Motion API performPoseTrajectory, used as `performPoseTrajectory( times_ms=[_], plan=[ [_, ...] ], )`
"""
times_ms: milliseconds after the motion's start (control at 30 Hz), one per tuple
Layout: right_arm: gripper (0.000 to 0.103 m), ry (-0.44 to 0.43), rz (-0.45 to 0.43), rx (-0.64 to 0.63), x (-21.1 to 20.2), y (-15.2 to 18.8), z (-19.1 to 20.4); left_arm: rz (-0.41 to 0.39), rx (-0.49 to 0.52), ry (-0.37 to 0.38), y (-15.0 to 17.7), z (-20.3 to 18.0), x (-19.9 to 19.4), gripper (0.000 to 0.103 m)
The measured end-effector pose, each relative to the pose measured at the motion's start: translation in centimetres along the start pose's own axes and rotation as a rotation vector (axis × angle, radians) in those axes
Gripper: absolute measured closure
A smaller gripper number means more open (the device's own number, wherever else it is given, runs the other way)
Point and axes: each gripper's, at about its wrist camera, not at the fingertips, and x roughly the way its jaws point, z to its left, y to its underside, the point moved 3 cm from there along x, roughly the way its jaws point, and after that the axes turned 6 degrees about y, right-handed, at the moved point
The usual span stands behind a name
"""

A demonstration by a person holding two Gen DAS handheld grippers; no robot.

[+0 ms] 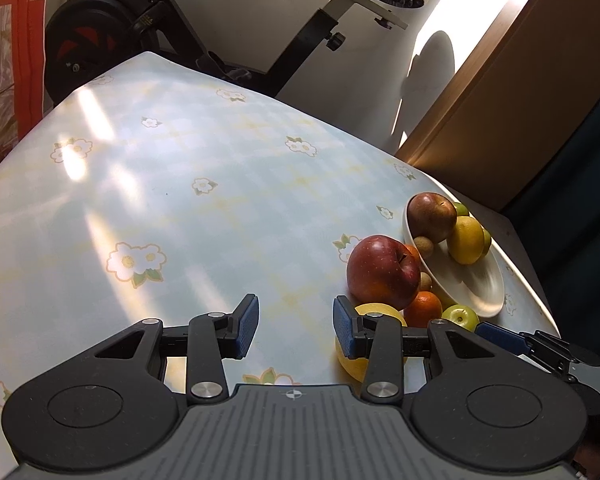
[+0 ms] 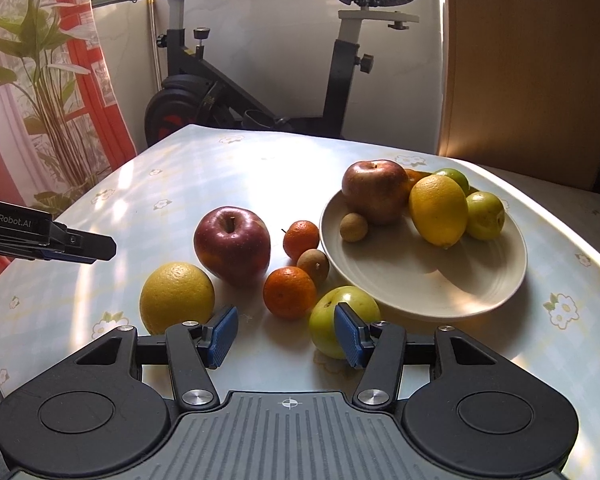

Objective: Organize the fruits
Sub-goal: 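Close the right gripper around the green apple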

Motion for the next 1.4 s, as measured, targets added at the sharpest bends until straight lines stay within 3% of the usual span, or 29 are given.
performPoseTrajectory(
  times_ms=[867, 1033, 1400],
  plan=[
    [0.053, 0.081, 0.020, 0.079, 1.7, 0.7, -3.5, 0.032, 0.036, 0.003, 1.0, -2.4, 0.7, 0.060],
    [0.059, 0.071, 0.027, 0.099, 2.1, 1.2, -4.0, 0.037, 0.037, 0.012, 1.0, -3.1, 0.7, 0.060],
    [0.060, -0.002, -0.016, 0.132, 2.0, 2.2, -5.3, 0.070, 0.092, 0.016, 1.3, -5.9, 1.5, 0.060]
  ],
)
